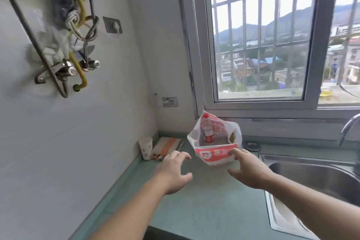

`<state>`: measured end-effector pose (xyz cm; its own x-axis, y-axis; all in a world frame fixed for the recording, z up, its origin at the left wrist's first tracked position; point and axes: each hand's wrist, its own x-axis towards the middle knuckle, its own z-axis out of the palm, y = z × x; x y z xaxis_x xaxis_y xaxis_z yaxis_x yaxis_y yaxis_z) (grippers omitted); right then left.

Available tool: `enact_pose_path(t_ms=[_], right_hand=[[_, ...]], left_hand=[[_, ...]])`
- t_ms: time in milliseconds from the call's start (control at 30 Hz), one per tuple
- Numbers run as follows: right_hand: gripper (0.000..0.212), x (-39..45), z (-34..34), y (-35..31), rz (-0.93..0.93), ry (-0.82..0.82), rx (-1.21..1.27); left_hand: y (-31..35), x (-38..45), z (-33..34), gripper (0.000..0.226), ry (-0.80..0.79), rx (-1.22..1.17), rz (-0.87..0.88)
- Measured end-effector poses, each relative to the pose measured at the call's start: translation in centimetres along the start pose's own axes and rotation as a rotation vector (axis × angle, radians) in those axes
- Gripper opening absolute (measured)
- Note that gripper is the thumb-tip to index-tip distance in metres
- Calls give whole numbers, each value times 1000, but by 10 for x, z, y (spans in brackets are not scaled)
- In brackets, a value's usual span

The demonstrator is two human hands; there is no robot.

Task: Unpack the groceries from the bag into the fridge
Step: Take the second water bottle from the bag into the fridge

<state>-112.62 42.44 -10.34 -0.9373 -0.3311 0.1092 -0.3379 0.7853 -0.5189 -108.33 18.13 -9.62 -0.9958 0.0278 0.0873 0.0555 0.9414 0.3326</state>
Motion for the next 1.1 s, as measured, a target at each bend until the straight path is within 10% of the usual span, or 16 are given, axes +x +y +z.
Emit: enact_pose_path(t_ms=[767,1100], right_hand=[[36,270,102,62,204,-59,-324],[29,292,144,122,366,-320,-296]], left_hand=[[-98,350,125,40,-277,-261,282],[-109,381,176,34,-413,404,400]])
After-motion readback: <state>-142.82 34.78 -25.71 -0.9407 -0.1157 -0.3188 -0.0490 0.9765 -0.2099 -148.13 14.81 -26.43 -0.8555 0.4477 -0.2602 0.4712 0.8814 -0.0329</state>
